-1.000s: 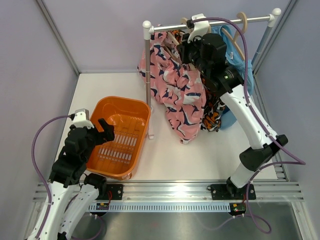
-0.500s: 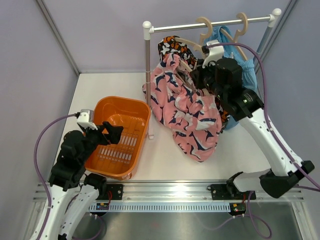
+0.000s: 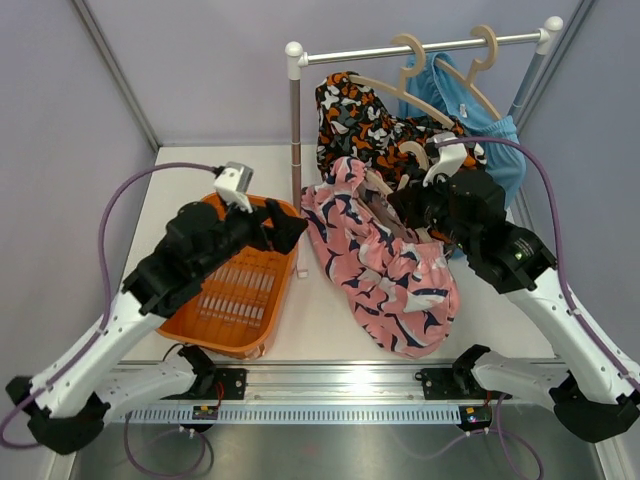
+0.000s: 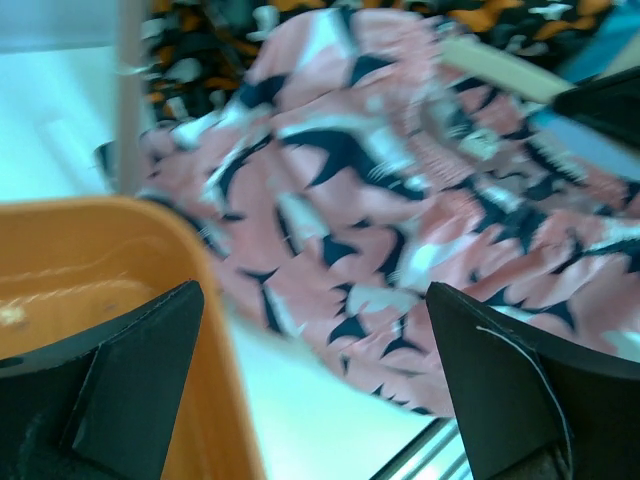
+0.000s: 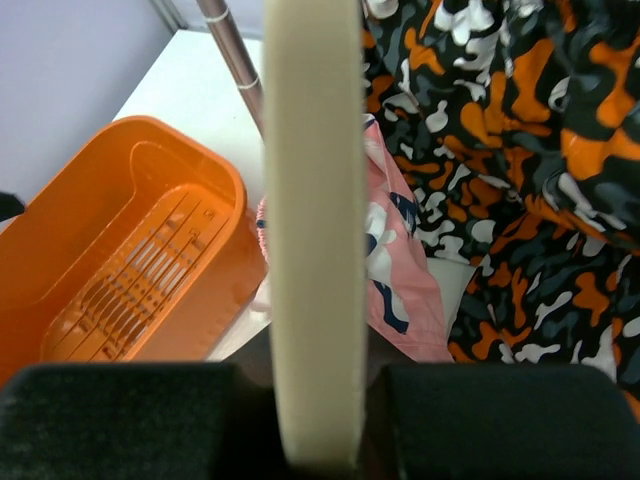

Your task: Remove the shorts from the hanger

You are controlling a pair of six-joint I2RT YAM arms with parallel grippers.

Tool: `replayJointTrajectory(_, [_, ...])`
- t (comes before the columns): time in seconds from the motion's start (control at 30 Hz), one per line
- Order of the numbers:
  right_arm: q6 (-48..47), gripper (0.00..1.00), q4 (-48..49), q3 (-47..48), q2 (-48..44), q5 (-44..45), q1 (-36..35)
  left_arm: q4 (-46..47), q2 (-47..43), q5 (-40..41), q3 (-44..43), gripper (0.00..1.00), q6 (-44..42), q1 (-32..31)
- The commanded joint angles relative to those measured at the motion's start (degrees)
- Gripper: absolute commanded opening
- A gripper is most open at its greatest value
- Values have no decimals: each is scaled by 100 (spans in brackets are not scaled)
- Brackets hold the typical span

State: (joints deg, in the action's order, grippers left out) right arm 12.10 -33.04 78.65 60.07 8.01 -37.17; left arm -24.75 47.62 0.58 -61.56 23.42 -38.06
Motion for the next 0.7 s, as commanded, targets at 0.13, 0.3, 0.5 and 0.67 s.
replayJointTrajectory(0.13, [319,0,-159,238,-154,437,-501,866,1635,2059,-1243,99,-241,-1729])
replayJointTrajectory(0.3, [390,0,-475,370,-180,772,-730,928,2715,2815,-1990,99,-312,-2292])
replayJointTrajectory(0.5, [495,0,-704,467,-374,825,-871,804,3166,3765,-2115,98,-92,-2364])
replayJointTrajectory(0.67, [565,0,-889,511,-488,790,-950,850,3420,3800,-2140,82,-206,-2355])
